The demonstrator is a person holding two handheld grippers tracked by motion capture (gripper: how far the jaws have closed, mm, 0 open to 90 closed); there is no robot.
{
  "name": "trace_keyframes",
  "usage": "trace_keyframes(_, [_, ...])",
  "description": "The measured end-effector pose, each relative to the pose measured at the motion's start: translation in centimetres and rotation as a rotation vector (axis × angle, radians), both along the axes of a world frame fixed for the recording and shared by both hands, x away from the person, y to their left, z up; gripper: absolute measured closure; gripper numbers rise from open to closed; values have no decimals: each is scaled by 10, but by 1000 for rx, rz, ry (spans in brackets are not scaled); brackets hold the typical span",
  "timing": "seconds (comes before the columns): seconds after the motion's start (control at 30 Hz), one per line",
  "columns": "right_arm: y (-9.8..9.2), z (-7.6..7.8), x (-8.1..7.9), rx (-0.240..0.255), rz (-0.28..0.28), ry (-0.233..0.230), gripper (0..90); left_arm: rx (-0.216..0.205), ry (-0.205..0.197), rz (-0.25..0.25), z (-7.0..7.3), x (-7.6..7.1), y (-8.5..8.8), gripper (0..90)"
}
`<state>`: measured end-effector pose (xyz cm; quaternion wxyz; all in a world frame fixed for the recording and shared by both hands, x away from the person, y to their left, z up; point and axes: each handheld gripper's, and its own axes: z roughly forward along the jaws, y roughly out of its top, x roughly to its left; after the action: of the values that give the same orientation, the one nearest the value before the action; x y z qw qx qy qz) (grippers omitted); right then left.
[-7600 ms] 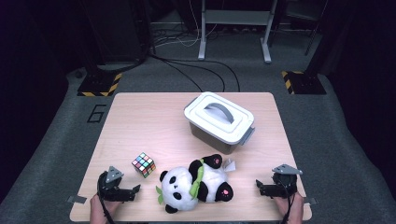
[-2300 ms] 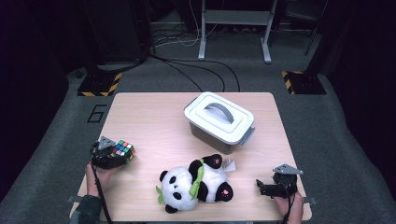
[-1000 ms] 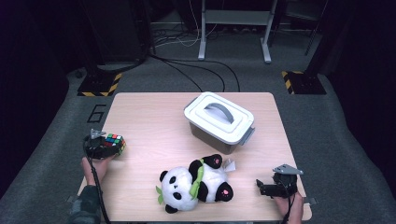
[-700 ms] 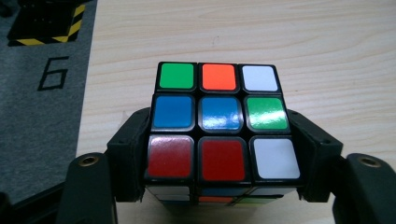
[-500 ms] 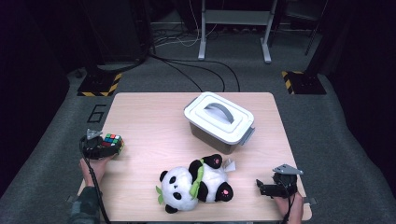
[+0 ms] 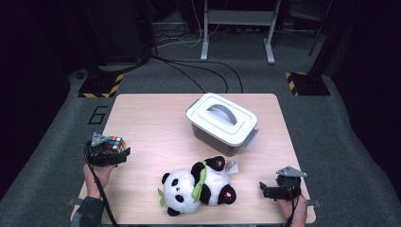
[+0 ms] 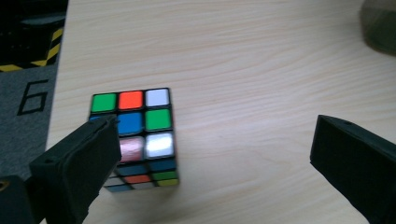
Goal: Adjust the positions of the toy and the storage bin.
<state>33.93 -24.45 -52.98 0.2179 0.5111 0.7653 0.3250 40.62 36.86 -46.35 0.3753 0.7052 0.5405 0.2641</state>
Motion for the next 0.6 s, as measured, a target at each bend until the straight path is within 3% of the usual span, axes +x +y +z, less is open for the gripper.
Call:
trace_keyframes(0.3, [0,0,0,0,0,0,10,-7,-6,-89,6,-19,-28,0])
trace_keyframes(0.6, [0,0,0,-1,-1,-1,11,14,-27,-186,9,-35,-62,0])
